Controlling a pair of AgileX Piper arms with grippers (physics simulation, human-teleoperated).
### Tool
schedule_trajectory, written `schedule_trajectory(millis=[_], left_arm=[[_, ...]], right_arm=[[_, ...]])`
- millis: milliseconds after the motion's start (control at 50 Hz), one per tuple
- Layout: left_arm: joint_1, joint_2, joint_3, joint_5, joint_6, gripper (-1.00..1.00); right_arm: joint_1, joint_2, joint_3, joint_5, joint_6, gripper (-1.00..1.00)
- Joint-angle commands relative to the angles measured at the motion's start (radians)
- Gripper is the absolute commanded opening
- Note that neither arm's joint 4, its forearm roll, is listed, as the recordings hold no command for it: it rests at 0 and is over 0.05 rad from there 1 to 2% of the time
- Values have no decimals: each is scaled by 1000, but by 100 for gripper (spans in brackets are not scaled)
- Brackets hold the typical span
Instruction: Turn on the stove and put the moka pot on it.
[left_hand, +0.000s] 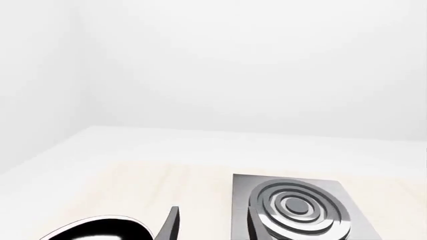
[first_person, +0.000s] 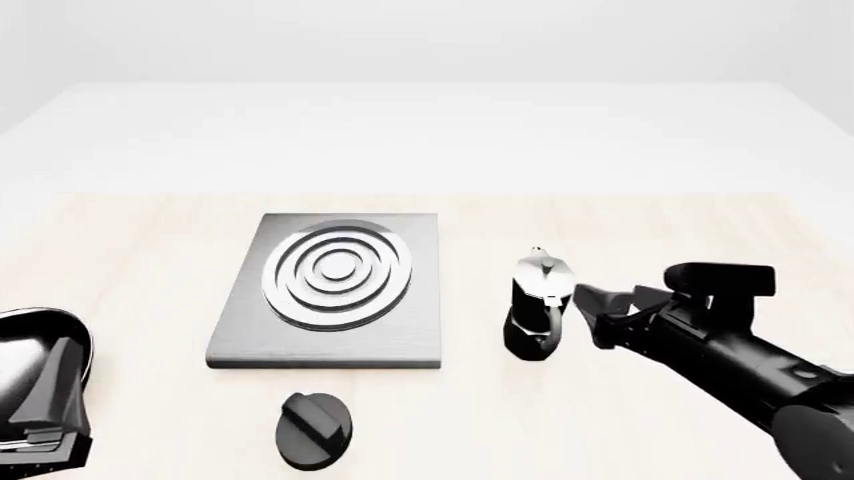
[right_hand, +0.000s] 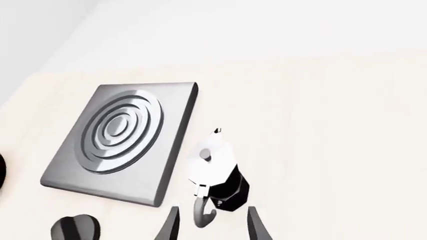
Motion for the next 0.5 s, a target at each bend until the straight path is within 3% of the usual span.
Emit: schedule_trajectory(millis=[20,500], left_arm=[[-2,7,3,-9,-1,100],[-5,10,8,-15,1,100]], right_arm=[[18,58,17,-61,33,100],[65,162,55,-189,123,100]])
